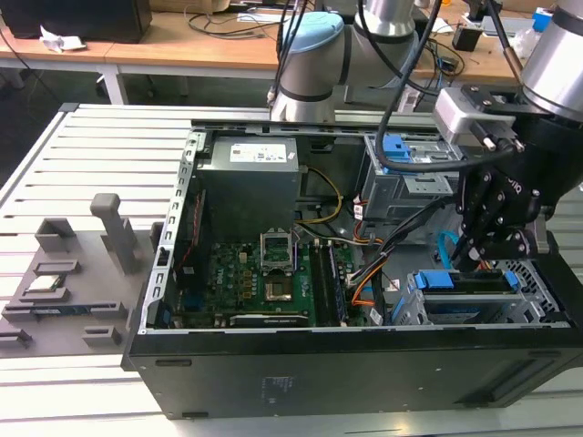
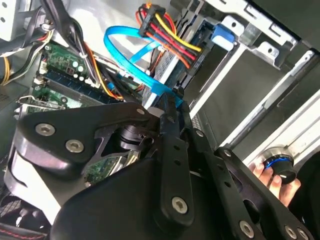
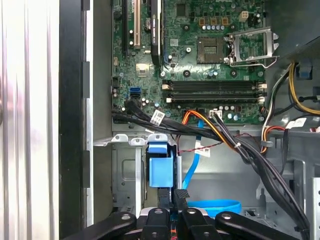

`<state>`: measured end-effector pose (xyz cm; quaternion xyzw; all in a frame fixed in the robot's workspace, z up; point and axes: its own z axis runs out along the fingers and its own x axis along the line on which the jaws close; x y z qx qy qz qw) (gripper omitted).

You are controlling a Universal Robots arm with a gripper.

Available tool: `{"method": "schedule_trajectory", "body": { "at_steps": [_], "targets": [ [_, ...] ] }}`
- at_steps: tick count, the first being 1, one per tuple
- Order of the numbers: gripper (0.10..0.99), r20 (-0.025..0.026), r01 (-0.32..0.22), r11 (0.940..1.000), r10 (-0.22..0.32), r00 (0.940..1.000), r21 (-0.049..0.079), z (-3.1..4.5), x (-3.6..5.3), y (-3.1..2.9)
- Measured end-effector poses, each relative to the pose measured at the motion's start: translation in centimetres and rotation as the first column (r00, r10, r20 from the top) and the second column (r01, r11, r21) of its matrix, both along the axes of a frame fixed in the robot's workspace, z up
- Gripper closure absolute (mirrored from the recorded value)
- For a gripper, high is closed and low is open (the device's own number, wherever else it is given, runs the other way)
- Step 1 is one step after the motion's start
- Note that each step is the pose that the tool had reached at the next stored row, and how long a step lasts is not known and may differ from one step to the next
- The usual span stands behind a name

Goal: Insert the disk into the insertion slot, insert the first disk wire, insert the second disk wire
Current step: 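Insert the second disk wire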

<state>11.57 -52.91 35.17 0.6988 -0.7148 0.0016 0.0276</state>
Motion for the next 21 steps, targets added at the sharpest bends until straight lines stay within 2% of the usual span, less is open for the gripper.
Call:
{"method": "schedule_trajectory", "body": {
  "at_steps": [7,15,20,21],
  "targets": [
    [0.925,0.0,0.0,1.0,0.0,1.0,0.0,-0.7,0.71,0.0],
    [0.925,0.0,0.0,1.0,0.0,1.0,0.0,-1.24,0.9,0.0],
    [0.918,0.0,0.0,1.0,0.0,1.0,-0.003,-1.27,0.91,0.0],
    [0.851,0.0,0.0,1.0,0.0,1.0,-0.004,0.04,0.9,0.02]
  ]
}}
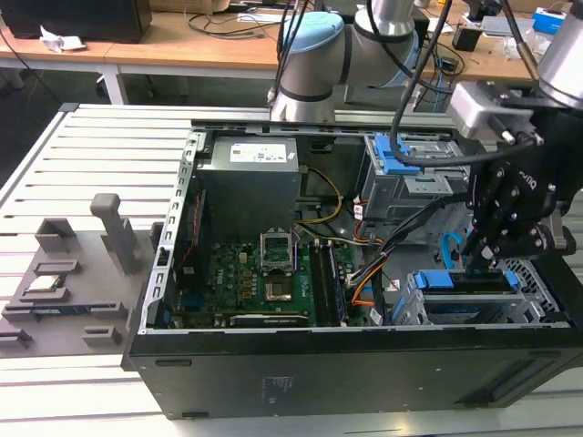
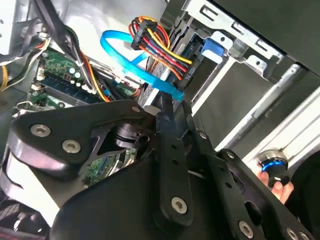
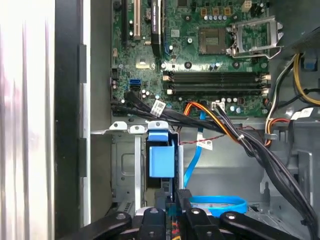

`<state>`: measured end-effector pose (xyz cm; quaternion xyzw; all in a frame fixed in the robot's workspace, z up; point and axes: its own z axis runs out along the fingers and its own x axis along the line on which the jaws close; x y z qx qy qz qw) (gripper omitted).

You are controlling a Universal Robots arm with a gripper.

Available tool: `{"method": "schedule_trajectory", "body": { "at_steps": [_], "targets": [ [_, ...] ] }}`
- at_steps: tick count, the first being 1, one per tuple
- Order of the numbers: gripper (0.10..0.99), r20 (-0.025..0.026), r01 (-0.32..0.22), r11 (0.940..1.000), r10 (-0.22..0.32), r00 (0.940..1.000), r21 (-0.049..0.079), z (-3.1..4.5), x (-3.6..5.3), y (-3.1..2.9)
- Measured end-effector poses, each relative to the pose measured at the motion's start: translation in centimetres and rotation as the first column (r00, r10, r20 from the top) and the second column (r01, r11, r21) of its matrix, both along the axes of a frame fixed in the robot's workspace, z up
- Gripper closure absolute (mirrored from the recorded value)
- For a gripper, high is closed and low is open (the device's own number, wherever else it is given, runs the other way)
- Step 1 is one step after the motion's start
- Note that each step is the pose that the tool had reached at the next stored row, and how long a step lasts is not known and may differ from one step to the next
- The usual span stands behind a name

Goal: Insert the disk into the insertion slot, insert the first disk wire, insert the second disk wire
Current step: 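Insert the second disk wire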

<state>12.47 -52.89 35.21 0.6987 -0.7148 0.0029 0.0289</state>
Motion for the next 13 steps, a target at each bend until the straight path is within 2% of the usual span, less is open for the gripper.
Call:
{"method": "schedule_trajectory", "body": {
  "at_steps": [1,2,4,5,13],
  "targets": [
    [0.851,0.0,0.0,1.0,0.0,1.0,0.0,1.22,0.0,0.25],
    [0.867,0.0,0.0,1.0,0.0,1.0,0.0,1.53,0.0,0.28],
    [0.98,0.0,0.0,1.0,0.0,1.0,0.0,2.65,0.0,0.31],
    [0.98,0.0,0.0,1.0,0.0,1.0,0.0,3.05,0.0,0.31],
    [0.98,0.0,0.0,1.0,0.0,1.0,0.0,3.27,0.0,0.31]
  ]
}}
